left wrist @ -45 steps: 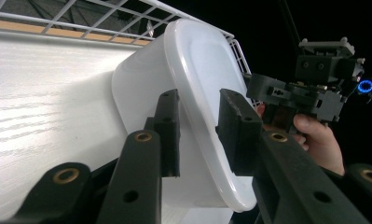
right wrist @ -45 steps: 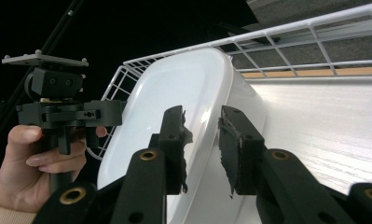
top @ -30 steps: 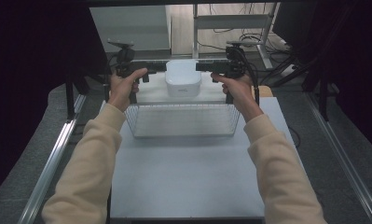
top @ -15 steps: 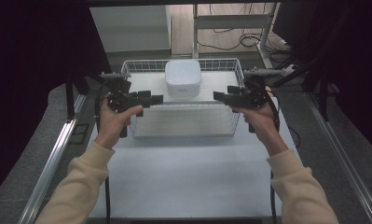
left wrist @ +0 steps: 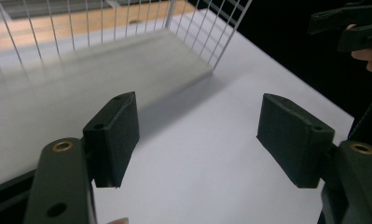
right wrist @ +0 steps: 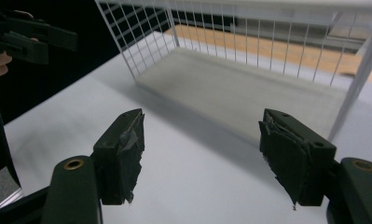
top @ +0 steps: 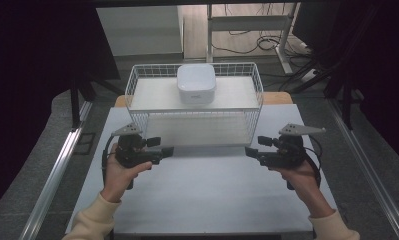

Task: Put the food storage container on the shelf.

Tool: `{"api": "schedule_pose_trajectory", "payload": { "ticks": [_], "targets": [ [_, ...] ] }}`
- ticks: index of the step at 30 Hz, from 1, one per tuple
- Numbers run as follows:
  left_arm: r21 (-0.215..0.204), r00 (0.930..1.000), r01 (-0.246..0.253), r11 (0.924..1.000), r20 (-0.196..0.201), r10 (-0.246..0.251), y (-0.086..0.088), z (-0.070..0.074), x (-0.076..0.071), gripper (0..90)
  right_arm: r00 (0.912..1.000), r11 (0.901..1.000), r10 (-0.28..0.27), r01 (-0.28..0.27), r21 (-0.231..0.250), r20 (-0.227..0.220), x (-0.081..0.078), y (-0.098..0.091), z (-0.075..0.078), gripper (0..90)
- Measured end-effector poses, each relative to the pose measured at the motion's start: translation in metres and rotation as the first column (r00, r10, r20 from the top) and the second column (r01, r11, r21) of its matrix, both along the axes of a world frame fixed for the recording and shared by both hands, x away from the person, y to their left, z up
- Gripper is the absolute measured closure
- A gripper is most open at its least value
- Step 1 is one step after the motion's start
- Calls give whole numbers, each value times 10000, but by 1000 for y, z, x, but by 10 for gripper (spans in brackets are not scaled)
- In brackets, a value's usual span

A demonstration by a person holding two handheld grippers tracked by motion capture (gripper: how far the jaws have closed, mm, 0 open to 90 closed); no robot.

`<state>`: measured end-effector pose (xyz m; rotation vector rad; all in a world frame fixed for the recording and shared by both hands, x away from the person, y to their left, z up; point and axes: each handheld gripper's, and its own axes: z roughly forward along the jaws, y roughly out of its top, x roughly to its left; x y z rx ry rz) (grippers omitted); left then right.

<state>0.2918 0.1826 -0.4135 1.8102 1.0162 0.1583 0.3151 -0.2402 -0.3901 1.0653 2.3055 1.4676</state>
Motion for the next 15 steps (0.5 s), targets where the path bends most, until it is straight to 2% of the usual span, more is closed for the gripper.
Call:
{"api": "schedule_pose_trajectory", "payload": {
  "ticks": [1, 3, 5, 6, 7, 9, 12, 15],
  "targets": [
    [0, 10000, 0, 10000, 0, 0, 0, 0, 0, 289, 10000, 10000, 0, 0, 0, 0, 0, 0, 0, 307],
    [10, 9999, 7, 10000, -131, -7, 0, -8, -4, 289, 9997, 10000, -11, 10, -57, -234, -8, -6, -17, 307],
    [45, 9997, -60, 10000, -256, 61, 0, -16, -7, 289, 9995, 9999, -63, 59, -119, -324, -11, -8, -22, 307],
    [146, 9993, -66, 9999, -375, 71, -1, -25, -9, 288, 9988, 9997, -50, 39, -238, -490, -15, -11, -32, 306],
    [146, 9993, -66, 9999, -375, 71, -1, -25, -9, 287, 9984, 9993, -78, 58, -358, -558, -17, -12, -37, 306],
    [293, 9983, -26, 9996, -574, 43, -3, -34, -10, 286, 9983, 9986, -100, 70, -525, -577, -19, -13, -41, 306],
    [560, 9954, -33, 9984, -949, 86, -3, -50, -11, 285, 9972, 9963, -206, 145, -845, -715, -25, -20, -58, 304],
    [659, 9952, -92, 9978, -971, 156, -3, -52, -12, 284, 9963, 9959, -254, 181, -889, -817, -26, -23, -64, 304]
  ]
}}
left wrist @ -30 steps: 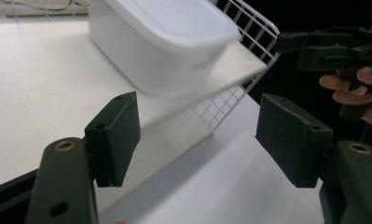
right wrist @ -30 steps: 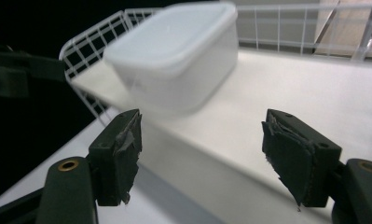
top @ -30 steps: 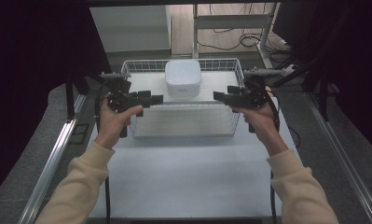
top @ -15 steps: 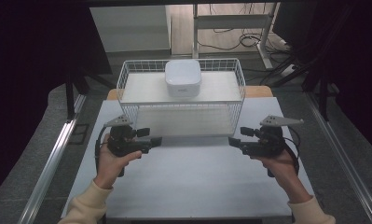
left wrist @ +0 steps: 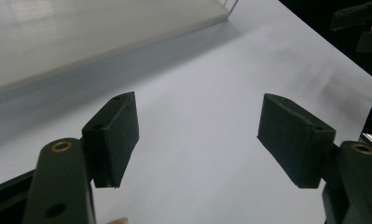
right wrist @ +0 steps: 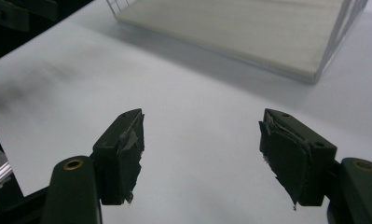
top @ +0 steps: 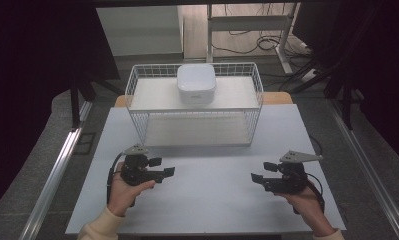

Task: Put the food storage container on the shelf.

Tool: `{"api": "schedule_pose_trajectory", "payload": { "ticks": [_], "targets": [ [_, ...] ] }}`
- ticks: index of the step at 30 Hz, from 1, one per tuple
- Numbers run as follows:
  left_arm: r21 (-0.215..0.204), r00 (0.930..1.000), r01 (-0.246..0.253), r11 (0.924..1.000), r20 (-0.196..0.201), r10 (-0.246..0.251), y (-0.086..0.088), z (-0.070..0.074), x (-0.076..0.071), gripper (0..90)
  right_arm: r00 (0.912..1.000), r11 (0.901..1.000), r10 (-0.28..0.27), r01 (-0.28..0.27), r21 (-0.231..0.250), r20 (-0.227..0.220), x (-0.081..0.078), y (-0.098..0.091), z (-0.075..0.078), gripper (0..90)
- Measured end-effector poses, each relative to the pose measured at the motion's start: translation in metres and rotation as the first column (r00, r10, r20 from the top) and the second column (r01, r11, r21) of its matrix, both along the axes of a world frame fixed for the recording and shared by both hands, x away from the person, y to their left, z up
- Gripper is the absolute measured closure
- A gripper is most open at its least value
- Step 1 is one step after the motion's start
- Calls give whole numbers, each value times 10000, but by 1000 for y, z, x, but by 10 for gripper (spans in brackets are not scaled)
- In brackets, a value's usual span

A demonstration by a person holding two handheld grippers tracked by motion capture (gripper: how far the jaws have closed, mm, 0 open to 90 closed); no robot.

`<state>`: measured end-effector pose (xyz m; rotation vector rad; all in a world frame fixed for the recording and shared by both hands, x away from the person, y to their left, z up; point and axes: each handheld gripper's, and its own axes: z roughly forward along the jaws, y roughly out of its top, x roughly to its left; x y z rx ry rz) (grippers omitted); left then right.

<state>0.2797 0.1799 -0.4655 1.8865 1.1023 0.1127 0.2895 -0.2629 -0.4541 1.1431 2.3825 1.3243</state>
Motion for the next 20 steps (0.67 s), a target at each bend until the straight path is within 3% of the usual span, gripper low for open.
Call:
{"api": "schedule_pose_trajectory", "payload": {
  "ticks": [3, 20],
  "targets": [
    [138, 9998, -79, 9999, 171, 77, 0, 0, -4, 283, 10000, 10000, -79, 79, 35, -38, 0, -1, -2, 304],
    [87, 9998, -161, 9998, 99, 160, 2, -1, -5, 284, 9996, 9998, -182, 179, 101, 226, -1, -3, 2, 298]
  ]
}}
